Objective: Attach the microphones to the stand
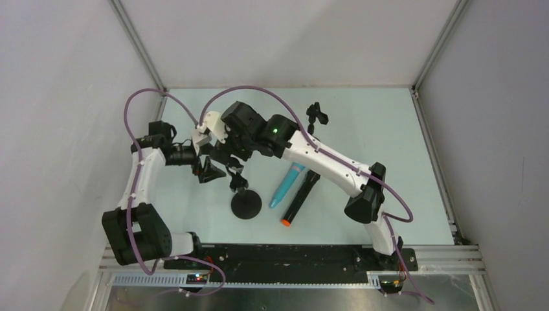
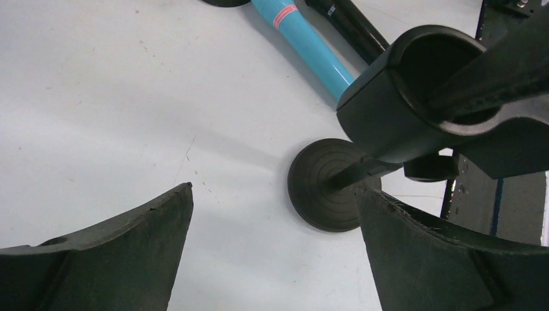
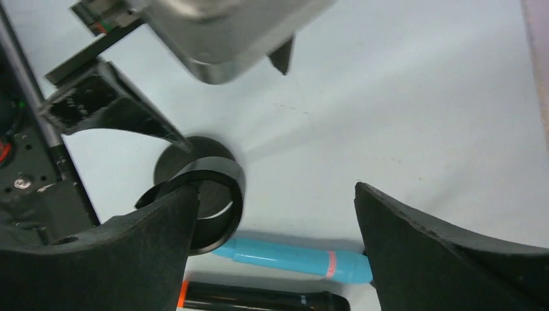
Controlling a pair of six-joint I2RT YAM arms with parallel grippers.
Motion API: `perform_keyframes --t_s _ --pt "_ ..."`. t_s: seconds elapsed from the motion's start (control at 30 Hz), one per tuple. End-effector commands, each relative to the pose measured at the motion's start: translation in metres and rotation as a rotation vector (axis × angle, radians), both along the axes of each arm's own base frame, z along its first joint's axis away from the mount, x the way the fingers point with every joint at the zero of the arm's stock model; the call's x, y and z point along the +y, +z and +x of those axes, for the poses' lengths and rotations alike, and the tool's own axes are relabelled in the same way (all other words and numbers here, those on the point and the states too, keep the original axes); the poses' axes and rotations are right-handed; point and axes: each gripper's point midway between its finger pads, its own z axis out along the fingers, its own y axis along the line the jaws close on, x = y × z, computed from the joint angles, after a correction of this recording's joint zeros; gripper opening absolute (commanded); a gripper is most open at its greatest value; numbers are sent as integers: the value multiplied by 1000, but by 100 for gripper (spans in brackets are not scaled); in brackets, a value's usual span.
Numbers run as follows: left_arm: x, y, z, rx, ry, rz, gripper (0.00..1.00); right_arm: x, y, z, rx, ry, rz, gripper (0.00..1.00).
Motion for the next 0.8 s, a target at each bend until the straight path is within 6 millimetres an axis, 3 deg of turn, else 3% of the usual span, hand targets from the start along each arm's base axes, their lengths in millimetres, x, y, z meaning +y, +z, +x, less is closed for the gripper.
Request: perform_keyframes --t_s 0.0,0.13,0.2,0.23,0.33,0.5,0.63,0.77 --pt "9 12 2 -35 42 25 100 -11 76 10 -99 -191 187 99" --pt "17 10 1 -37 71 50 100 -36 102 8 -89 -412 269 100" --pt "20 13 0 -52 84 61 100 -46 100 -6 -56 -474 283 99" --pt "21 13 0 -55 89 69 100 -42 101 -19 -34 -483 313 100" --pt "24 16 -2 -72 104 86 100 -42 84 -50 16 -499 320 100" --pt "25 21 -6 -82 119 94 100 -16 41 -96 129 -522 323 99" --pt "25 23 -8 -91 127 103 100 2 15 -100 125 -578 302 96" --pt "26 27 -9 -98 136 108 100 3 2 -89 86 -666 291 89"
